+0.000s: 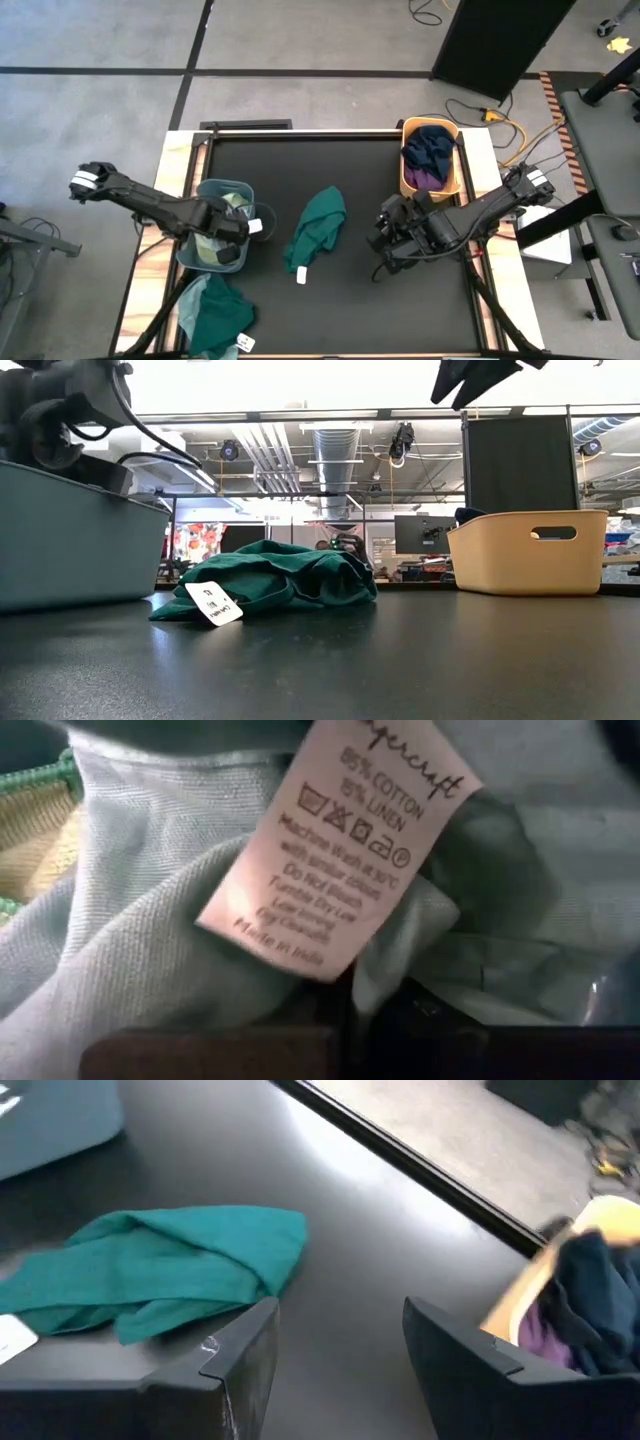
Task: Sort towels by color in basket
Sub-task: Put the top light blue towel into the blue bin, then put the right green towel into the orange bin
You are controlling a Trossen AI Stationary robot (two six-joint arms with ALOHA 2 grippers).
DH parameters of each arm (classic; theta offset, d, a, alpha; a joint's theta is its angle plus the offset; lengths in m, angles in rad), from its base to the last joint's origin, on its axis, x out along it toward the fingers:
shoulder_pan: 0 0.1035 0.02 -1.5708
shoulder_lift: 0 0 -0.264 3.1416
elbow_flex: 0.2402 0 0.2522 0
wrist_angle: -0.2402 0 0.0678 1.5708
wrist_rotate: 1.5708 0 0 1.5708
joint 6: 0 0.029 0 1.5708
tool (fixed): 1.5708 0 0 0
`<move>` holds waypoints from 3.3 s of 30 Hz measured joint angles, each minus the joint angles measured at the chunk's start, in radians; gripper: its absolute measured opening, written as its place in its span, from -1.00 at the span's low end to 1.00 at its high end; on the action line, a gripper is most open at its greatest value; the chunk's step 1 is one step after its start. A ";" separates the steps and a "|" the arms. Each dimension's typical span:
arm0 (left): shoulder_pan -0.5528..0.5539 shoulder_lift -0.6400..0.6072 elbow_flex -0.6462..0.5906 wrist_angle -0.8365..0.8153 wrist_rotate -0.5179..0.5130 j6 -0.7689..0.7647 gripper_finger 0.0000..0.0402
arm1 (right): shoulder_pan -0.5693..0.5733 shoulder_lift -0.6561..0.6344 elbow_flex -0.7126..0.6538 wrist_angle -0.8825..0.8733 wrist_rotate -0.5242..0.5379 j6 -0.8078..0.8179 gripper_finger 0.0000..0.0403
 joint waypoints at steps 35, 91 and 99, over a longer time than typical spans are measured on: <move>-0.027 -0.212 0.459 -0.167 -0.070 -0.051 0.40 | -0.233 0.313 -0.001 0.747 -0.390 -0.709 0.02; -0.015 -0.301 0.541 -0.320 -0.403 -0.240 0.20 | -0.348 0.573 -0.001 0.853 -0.537 -0.750 -0.92; -0.015 -0.323 0.585 -0.106 -0.443 -0.102 0.20 | -0.344 0.213 0.001 0.432 -0.176 -0.746 -0.93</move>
